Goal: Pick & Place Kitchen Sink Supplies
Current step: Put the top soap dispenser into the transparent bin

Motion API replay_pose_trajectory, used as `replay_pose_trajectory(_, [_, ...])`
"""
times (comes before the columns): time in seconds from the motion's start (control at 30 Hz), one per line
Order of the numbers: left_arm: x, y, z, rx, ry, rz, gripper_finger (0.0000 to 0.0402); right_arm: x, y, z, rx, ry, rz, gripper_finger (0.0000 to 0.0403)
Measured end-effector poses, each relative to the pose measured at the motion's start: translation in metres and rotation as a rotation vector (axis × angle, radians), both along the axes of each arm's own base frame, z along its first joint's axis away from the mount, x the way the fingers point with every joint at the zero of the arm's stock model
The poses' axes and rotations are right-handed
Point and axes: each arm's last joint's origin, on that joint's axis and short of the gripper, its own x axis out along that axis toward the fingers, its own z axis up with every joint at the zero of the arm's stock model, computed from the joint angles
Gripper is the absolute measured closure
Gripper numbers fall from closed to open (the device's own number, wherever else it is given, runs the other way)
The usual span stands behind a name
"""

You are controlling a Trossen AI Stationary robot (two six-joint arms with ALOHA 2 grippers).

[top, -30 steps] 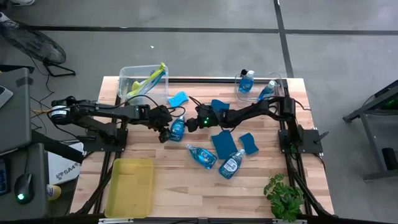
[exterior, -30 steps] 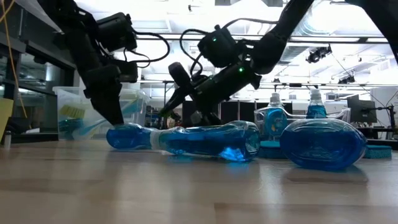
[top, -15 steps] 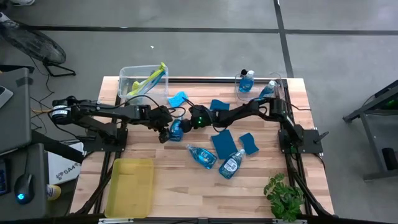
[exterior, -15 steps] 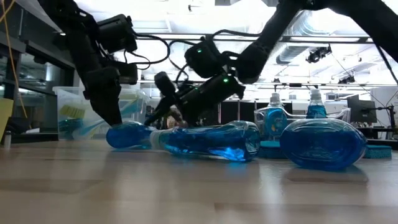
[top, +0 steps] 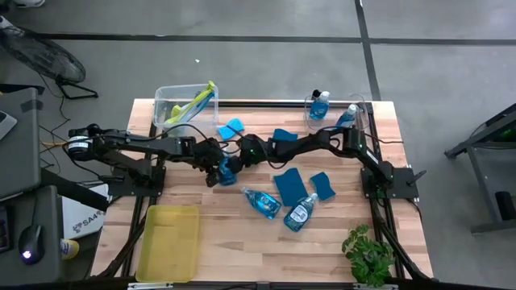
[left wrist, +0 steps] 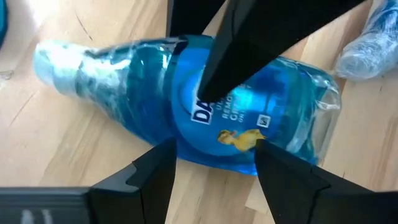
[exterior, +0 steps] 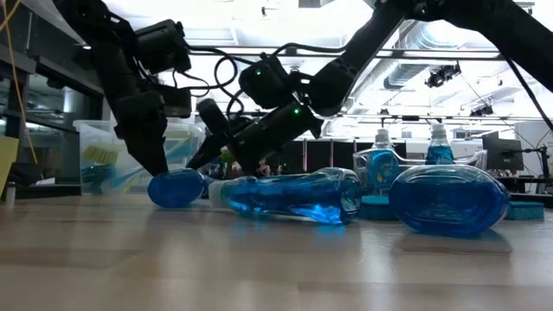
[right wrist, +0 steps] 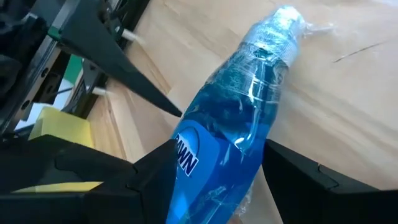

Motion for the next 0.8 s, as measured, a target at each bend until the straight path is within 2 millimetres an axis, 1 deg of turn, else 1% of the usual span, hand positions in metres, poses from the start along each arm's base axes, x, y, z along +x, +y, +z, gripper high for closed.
replay_pose_trajectory(0.33, [0.0,0.0,0.001,0.0,-0.007,0.001,0.0192,0.0,0.003,-0.001,0.001,0.016,0.03,0.0182])
replay_pose_trajectory(0.43, [-0.005,-0.001,0.003,-0.014,0.013,0.019,0.0192,0.0,0.004,-0.001,0.004,0.017,0.032,0.0182])
replay_pose_trajectory(0.67, [-0.019,-0.004,0.013,-0.097,0.029,0.116,0.0192,-0.001,0.005,-0.002,0.005,0.023,0.033,0.0182])
replay_pose_trajectory(0.8, [-0.02,-0.006,0.015,-0.171,0.011,0.137,0.0192,-0.001,0.004,-0.002,0.003,0.023,0.032,0.0182])
